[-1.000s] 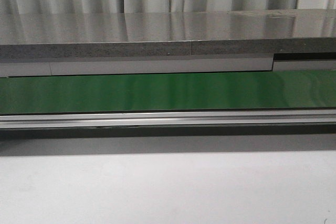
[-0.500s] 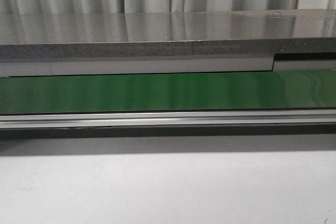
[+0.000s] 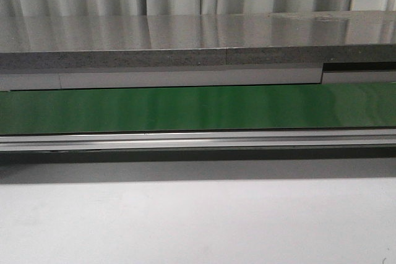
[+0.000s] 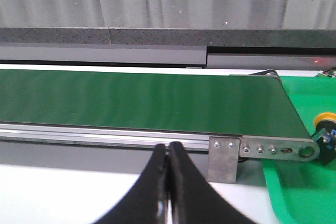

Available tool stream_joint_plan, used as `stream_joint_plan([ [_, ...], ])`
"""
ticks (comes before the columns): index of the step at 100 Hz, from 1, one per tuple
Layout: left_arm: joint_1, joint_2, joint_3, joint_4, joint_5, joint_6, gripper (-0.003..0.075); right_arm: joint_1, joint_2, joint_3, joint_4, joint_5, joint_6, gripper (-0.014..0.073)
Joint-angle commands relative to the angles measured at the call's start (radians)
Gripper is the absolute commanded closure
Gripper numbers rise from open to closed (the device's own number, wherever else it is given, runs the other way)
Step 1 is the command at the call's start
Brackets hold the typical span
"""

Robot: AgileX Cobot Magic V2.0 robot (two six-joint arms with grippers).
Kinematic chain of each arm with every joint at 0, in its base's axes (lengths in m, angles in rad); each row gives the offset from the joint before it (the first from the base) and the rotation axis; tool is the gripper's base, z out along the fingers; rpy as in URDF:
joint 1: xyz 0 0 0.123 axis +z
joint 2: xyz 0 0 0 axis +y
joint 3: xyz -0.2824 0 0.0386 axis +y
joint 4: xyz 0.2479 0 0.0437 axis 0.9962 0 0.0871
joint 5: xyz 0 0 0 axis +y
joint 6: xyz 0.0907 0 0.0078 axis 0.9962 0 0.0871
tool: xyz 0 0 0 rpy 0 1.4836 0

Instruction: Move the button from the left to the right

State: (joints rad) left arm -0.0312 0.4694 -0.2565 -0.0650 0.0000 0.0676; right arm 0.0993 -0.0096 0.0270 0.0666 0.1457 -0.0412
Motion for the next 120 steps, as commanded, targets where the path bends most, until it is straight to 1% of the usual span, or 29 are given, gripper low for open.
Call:
stream_joint_plan([
  [1, -0.008, 0.001, -0.028, -0.007, -0.075, 0.003, 0.0741, 0.001, -0.021, -0.014, -0.007, -0.079, 0.000, 0.0661],
  [53, -0.008, -0.020, -0.021, -0.003, -0.089, 0.003, 0.0741, 0.001, -0.021, -0.014, -0.007, -0.079, 0.000, 0.0661],
  [75, -0.008, -0.187, 0.056, -0.003, -0.092, 0.002, 0.0741, 0.001, -0.021, -0.014, -0.007, -0.079, 0.000, 0.0661],
  [83, -0.008, -0.256, 0.107, -0.003, -0.092, 0.002, 0.0741, 0.001, -0.021, -0.014, -0.007, -0.079, 0.000, 0.0661],
  [99, -0.008, -0.409, 0.210, 0.002, -0.092, -0.050, 0.0741, 0.001, -0.021, -0.014, -0.007, -0.079, 0.000, 0.0661],
  [110, -0.008, -0.504, 0.266, 0.002, -0.092, -0.053, 0.0741, 0.001, -0.021, -0.014, -0.007, -0.079, 0.000, 0.0661],
  [120, -0.008, -0.500, 0.299, 0.003, -0.101, -0.055, 0.0741, 0.001, -0.020, -0.014, -0.007, -0.080, 0.000, 0.0661],
])
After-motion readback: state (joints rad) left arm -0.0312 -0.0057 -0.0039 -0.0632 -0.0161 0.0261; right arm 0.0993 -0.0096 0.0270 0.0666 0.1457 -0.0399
